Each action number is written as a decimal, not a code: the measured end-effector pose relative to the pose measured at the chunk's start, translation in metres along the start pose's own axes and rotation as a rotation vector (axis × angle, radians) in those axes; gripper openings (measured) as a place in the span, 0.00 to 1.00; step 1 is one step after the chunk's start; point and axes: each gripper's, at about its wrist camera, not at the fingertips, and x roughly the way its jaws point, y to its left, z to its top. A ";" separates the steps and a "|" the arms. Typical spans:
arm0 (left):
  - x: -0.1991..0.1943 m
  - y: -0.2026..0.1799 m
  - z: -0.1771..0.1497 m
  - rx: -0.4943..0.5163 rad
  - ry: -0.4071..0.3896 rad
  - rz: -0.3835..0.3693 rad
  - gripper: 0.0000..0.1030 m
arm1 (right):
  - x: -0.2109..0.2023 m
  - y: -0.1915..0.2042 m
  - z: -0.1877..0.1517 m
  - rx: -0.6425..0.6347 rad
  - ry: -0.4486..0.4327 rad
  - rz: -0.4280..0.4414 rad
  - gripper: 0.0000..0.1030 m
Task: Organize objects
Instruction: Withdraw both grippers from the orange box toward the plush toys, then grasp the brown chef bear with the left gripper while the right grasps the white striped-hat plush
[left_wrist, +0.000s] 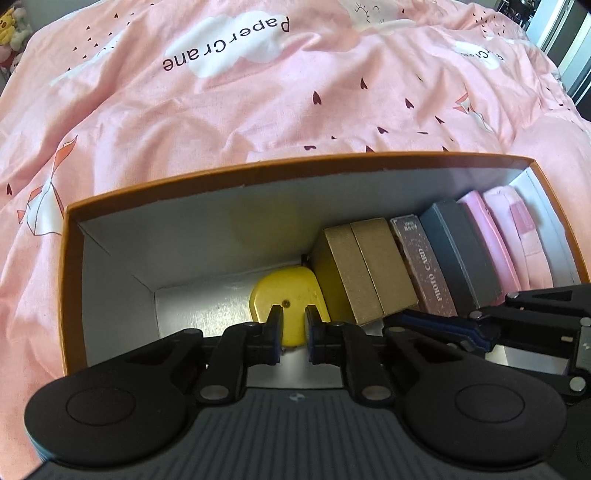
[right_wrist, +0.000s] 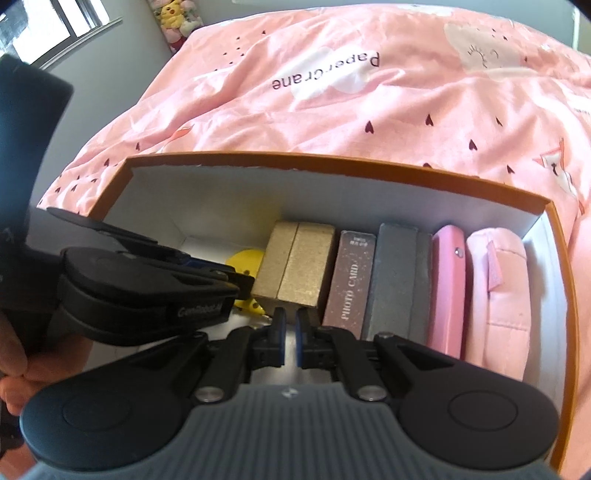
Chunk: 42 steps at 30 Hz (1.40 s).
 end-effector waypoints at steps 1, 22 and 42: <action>0.000 0.000 0.000 0.000 0.000 -0.003 0.14 | 0.001 -0.001 0.000 0.006 0.002 0.002 0.04; -0.180 -0.029 -0.116 -0.039 -0.306 0.106 0.19 | -0.140 0.033 -0.082 -0.015 -0.228 0.018 0.08; -0.156 -0.037 -0.300 -0.145 -0.110 0.232 0.39 | -0.136 0.085 -0.205 -0.111 -0.141 0.029 0.39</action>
